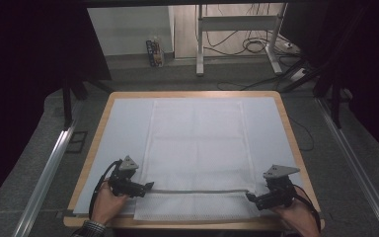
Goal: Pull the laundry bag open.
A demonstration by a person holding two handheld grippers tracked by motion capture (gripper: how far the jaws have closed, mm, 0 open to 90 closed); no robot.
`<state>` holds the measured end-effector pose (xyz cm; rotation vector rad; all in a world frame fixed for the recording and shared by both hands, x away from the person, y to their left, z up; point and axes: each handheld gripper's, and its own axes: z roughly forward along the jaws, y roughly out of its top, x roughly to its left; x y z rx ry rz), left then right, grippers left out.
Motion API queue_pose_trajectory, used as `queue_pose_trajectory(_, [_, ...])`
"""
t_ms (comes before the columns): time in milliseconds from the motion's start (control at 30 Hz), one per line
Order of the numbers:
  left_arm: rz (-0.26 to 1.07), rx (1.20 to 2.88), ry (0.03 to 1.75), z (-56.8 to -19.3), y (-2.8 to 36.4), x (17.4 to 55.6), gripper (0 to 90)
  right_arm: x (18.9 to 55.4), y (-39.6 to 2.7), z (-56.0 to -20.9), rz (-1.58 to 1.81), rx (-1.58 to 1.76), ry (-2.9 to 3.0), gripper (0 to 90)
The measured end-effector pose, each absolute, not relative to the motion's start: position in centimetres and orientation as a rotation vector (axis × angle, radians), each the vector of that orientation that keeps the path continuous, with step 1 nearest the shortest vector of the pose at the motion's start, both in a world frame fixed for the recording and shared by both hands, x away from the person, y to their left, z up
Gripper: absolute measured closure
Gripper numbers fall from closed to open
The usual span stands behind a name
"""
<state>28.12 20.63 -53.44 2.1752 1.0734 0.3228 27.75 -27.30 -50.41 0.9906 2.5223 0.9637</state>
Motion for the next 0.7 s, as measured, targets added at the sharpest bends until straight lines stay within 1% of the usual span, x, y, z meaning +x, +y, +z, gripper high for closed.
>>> queue_pose_trajectory(100, [0.327, 2.177, 1.073, -53.4, 20.6, 28.1, 6.3, 27.4, -26.9, -50.6, 0.903, 0.961, 2.533, 1.2])
queue_pose_trajectory(367, [0.327, 2.177, 1.072, -53.4, 20.6, 28.1, 6.4, 27.3, -26.9, -51.3, 0.801, 0.944, 2.569, 14.2])
queue_pose_trajectory(433, [0.327, 2.177, 1.07, -53.4, 20.6, 28.1, 6.4, 27.3, -26.9, -51.5, 0.771, 0.928, 2.587, 19.1])
queue_pose_trajectory(467, [0.328, 2.178, 1.07, -53.4, 20.6, 28.1, 6.4, 27.2, -27.0, -51.4, 0.785, 0.932, 2.605, 26.8])
queue_pose_trajectory(533, [0.329, 2.178, 1.069, -53.4, 20.6, 28.1, 6.4, 27.0, -26.9, -51.4, 0.797, 0.93, 2.617, 32.3])
queue_pose_trajectory(600, [0.33, 2.179, 1.069, -53.4, 20.6, 28.1, 6.4, 26.7, -26.8, -51.3, 0.796, 0.947, 2.615, 36.2])
queue_pose_trajectory(700, [0.333, 2.179, 1.067, -53.4, 20.5, 28.1, 6.4, 26.3, -26.7, -51.2, 0.79, 0.975, 2.605, 39.2])
